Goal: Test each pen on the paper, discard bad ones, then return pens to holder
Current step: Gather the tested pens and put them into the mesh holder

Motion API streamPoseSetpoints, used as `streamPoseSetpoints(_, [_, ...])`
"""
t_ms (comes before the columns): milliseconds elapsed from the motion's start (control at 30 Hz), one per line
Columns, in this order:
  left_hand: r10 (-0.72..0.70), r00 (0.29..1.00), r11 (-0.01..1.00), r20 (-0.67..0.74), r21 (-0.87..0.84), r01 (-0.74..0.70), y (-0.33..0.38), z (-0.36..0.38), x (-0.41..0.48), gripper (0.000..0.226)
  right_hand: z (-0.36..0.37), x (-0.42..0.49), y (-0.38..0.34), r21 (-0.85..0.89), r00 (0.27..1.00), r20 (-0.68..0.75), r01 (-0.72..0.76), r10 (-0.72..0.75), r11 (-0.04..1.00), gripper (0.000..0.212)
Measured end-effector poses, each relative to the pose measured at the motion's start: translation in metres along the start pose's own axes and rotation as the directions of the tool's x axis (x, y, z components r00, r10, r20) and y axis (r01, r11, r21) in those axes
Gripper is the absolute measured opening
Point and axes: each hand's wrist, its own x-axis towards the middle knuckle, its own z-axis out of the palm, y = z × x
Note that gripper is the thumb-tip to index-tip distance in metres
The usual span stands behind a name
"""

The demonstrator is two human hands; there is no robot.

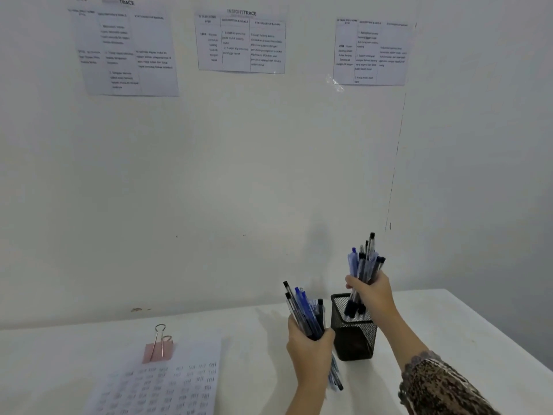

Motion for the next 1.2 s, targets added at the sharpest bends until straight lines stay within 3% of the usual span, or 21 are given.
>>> streamPoseSetpoints(433, [-0.003,1.000,1.000,0.029,-0.002,0.003,-0.009,0.021,0.010,0.040,0.002,0.009,0.010,-0.118,0.999,0.005,0.048,-0.048,0.992,0.049])
streamPoseSetpoints(733, [0.009,1.000,1.000,0.025,0.000,-0.009,-0.008,0.022,0.011,0.039,0.002,0.012,0.009,-0.086,0.995,0.092,0.032,-0.024,0.996,0.033])
streamPoseSetpoints(933, [0.000,0.999,1.000,0.038,0.013,0.000,-0.010,0.022,0.011,0.041,0.002,0.012,0.011,-0.038,0.998,0.028,0.054,-0.053,0.998,0.010])
streamPoseSetpoints(1067, [-0.008,0.999,1.000,0.036,0.014,0.007,-0.010,0.022,0.011,0.039,0.003,0.014,0.010,-0.012,0.999,-0.029,0.029,-0.029,1.000,0.015])
streamPoseSetpoints(1200, [-0.011,0.999,1.000,0.038,0.009,0.011,-0.008,0.020,0.011,0.036,0.000,0.015,0.006,-0.126,0.999,-0.051,-0.001,-0.006,0.992,0.022])
